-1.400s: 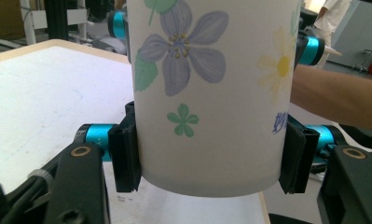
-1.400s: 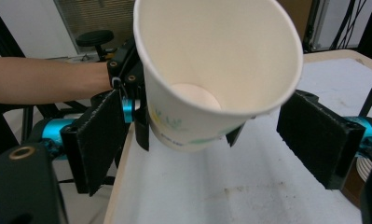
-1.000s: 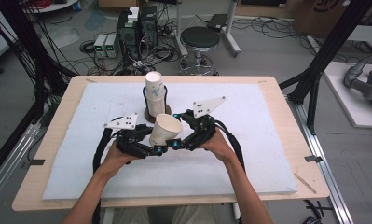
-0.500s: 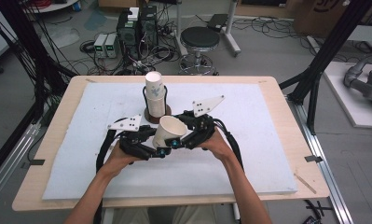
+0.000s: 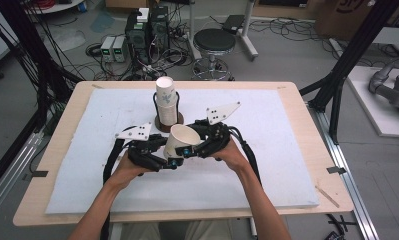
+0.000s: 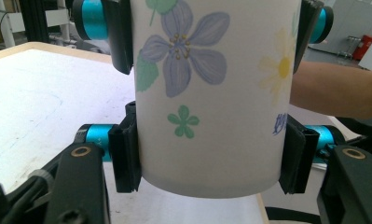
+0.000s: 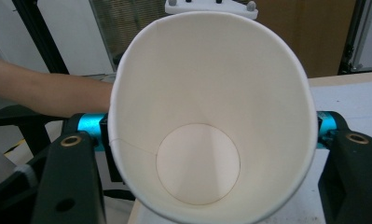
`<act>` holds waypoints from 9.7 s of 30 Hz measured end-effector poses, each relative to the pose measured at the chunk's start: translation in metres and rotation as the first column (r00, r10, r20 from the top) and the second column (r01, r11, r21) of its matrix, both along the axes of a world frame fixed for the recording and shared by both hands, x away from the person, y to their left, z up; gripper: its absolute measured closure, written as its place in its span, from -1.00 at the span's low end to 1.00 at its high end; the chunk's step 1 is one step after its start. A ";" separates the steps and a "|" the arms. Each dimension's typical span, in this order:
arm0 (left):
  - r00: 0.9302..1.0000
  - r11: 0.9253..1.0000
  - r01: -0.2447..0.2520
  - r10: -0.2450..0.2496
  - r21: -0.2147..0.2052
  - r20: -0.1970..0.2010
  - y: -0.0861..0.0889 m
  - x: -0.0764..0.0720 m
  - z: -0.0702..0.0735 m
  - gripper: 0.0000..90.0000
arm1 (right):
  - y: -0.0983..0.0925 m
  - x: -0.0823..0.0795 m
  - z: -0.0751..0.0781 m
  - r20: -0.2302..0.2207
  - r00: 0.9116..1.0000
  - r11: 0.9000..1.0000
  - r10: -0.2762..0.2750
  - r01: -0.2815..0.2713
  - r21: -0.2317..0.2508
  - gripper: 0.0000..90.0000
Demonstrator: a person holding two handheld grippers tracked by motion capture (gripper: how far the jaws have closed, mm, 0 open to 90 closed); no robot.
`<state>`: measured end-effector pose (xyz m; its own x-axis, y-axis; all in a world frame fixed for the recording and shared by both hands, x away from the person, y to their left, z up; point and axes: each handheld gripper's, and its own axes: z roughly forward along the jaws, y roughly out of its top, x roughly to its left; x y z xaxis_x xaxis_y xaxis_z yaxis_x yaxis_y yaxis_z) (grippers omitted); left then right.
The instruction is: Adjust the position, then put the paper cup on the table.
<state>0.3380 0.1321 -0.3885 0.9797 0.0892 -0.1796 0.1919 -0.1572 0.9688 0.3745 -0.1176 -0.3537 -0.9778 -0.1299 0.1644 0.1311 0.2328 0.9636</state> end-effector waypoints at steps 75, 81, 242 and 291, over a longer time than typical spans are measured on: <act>0.731 0.723 -0.681 0.682 0.120 0.036 0.128 -0.041 -0.056 -0.96 | -0.016 0.000 0.005 0.138 0.936 0.925 -0.325 0.345 -0.158 -0.24; 0.726 0.717 -0.686 0.687 0.127 0.044 0.126 -0.040 -0.063 -0.96 | -0.017 -0.001 0.005 0.154 0.931 0.917 -0.330 0.355 -0.183 -0.24; 0.691 0.687 -0.723 0.720 0.065 0.067 0.129 -0.047 -0.067 -0.96 | -0.132 -0.043 -0.090 0.131 0.624 0.589 -0.770 0.775 -0.229 -0.65; 0.681 0.679 -0.732 0.730 0.050 0.054 0.132 -0.049 -0.068 -0.96 | -0.147 -0.048 -0.098 0.128 0.573 0.545 -0.809 0.814 -0.199 -0.65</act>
